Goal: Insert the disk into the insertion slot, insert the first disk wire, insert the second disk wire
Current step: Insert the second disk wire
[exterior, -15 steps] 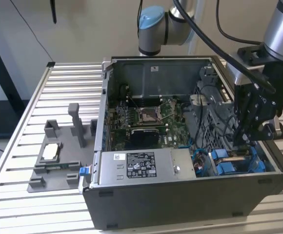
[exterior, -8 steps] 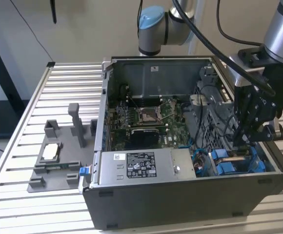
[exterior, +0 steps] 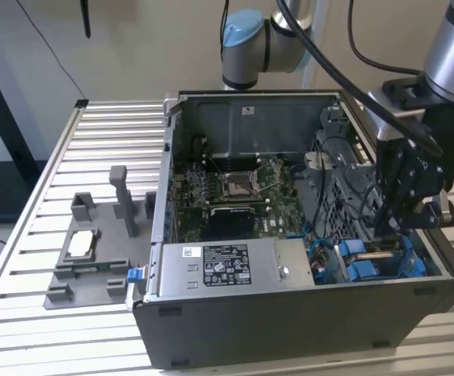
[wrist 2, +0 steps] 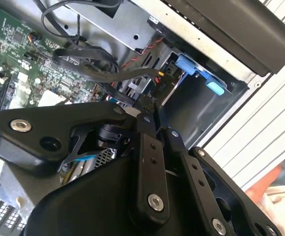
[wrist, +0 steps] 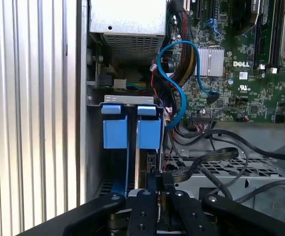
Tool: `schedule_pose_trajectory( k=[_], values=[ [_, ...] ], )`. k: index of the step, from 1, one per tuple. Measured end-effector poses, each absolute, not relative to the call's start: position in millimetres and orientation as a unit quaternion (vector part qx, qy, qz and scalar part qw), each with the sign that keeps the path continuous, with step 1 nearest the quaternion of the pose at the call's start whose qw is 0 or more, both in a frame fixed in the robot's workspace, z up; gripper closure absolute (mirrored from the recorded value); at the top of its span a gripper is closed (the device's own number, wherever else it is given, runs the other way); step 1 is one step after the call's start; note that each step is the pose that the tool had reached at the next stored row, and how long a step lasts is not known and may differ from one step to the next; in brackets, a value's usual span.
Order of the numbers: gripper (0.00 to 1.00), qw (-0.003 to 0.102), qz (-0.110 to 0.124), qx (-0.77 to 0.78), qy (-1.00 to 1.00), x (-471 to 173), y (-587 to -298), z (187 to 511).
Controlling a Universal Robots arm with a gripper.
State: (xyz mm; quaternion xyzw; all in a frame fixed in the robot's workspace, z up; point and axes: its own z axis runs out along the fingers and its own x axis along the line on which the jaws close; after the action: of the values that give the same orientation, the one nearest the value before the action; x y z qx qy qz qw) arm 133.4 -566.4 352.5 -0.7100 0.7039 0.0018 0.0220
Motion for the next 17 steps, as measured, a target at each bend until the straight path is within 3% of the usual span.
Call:
schedule_pose_trajectory(
  k=[17],
  values=[
    [0.84, 0.022, 0.002, -0.706, 0.708, 134.8, -569.8, 346.1]
  ],
)
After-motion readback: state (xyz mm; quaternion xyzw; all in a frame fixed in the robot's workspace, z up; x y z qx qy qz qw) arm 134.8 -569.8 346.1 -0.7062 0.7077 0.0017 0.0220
